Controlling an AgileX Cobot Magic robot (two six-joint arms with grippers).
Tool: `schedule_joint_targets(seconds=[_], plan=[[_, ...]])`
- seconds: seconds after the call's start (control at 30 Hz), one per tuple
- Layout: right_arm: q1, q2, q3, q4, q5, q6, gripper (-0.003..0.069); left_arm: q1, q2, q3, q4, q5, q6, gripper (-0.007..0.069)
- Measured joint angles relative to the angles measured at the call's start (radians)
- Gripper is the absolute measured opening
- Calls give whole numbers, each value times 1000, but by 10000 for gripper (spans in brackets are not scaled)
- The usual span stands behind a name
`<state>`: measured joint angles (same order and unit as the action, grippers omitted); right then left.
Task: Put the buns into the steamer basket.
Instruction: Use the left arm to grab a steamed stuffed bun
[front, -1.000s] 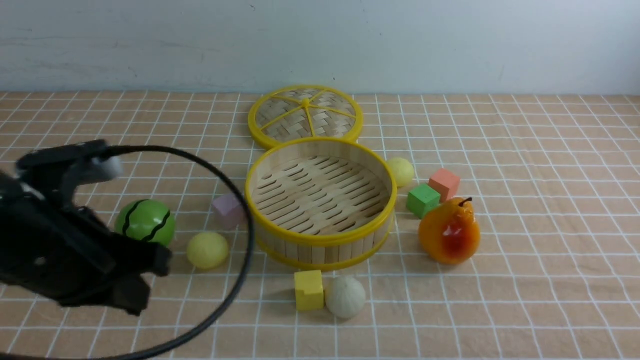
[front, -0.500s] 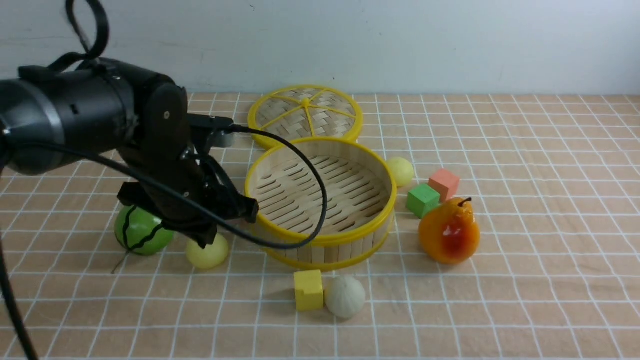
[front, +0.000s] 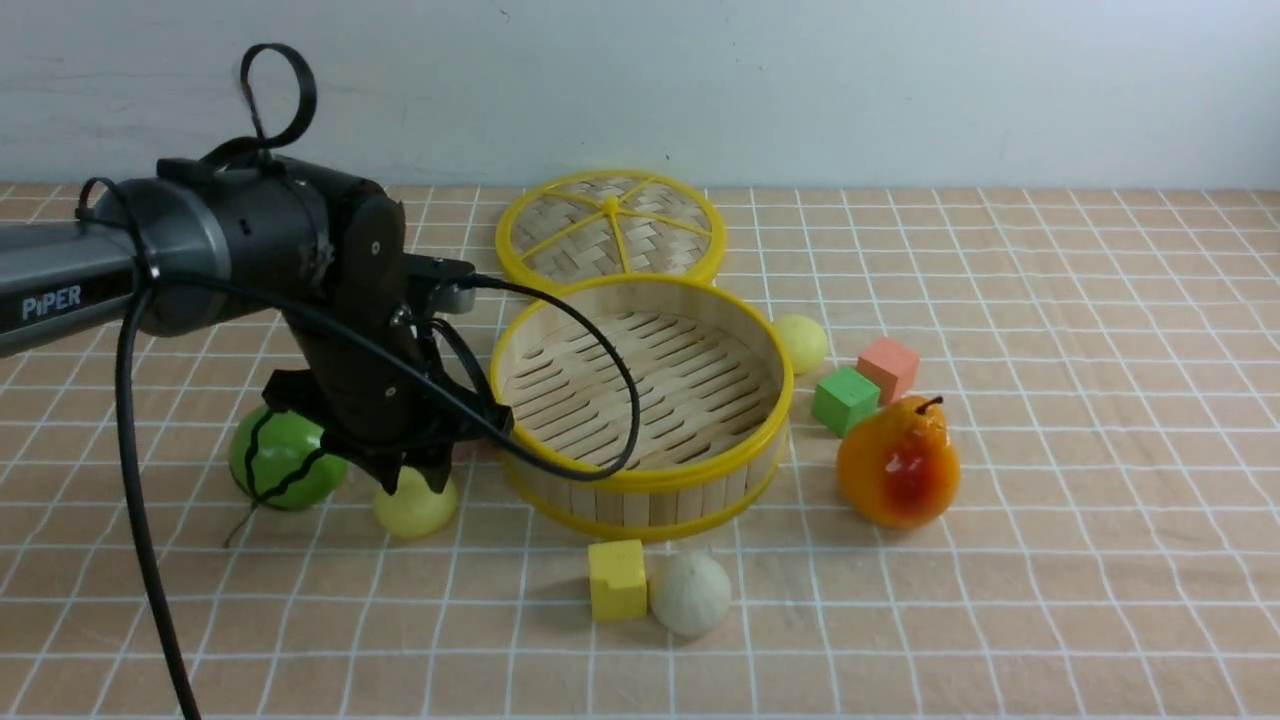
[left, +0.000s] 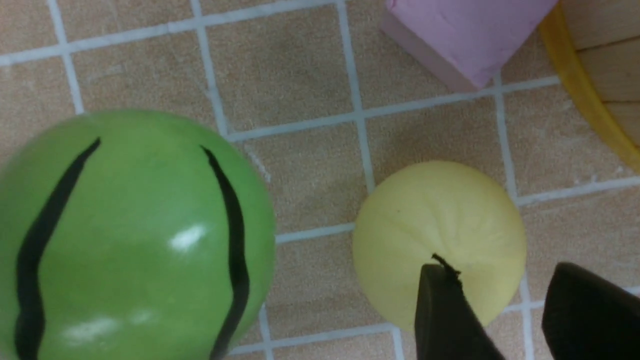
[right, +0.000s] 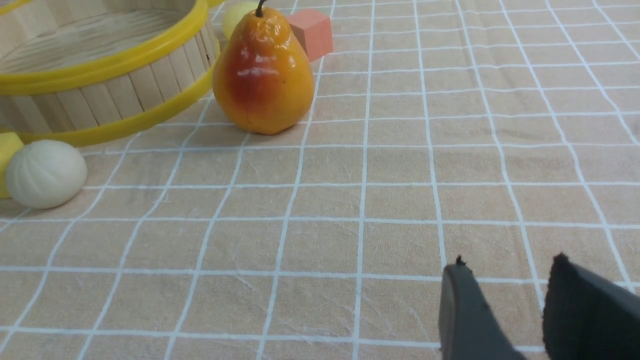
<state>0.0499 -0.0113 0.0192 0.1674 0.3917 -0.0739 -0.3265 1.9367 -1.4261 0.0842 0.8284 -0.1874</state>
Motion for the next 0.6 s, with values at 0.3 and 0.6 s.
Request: schedule_joint_targets(seconds=[0.3,0.6], plan=[[0,0,0,0,0,0,239,0,38,0,48,-50,3,240],[0,0,0,0,0,0,239,0,42,0,51,-47,4,-11]])
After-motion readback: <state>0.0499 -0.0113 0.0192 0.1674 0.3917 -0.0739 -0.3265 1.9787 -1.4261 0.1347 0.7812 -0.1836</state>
